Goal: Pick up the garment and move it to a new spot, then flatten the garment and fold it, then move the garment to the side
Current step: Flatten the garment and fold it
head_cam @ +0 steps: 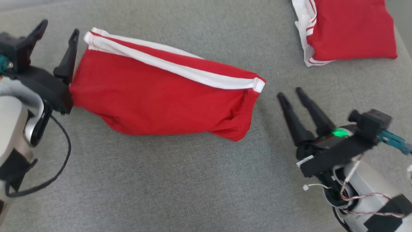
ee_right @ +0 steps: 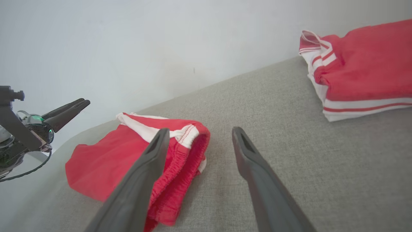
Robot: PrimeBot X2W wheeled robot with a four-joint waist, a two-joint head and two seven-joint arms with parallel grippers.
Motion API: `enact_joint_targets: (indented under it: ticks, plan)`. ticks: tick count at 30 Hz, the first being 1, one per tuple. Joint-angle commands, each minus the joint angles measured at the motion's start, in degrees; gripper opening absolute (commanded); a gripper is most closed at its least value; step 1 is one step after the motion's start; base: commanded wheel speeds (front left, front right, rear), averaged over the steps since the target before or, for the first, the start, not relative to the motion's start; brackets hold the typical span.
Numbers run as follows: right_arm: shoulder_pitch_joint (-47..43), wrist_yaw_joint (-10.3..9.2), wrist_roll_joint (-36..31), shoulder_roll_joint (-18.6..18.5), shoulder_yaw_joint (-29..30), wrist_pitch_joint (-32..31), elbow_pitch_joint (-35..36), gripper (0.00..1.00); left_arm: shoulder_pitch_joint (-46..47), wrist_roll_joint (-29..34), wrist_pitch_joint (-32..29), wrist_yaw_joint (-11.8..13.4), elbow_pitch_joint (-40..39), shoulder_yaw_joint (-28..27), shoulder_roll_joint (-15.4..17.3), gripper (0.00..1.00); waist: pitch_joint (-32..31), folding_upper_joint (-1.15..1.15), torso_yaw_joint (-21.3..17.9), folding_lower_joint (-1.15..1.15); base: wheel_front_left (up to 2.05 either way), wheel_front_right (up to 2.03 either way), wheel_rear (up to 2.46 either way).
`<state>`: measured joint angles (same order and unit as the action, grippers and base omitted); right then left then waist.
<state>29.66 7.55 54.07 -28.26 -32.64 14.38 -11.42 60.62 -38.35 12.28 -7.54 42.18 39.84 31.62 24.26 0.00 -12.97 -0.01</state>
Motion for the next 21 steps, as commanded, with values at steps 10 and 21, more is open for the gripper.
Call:
enact_joint_targets:
  ticks: [10, 21]
  plan:
    - [-8.69, -0.17, -19.00, 8.55, 11.78, 0.81, 4.00, 1.00, -5.44, -5.62, -1.14, 0.18, -0.37, 1.93, 1.47, 1.00, -3.69, 0.00, 0.48, 0.01, 0.00, 0.00, 0.00]
    - [-15.15, -0.17, -29.64, 16.67, 14.00, 0.83, 5.61, 1.00, -8.09, -12.63, -12.46, 0.18, -1.35, 7.95, 6.22, 1.00, -3.11, 0.00, -3.13, 0.01, 0.00, 0.00, 0.00]
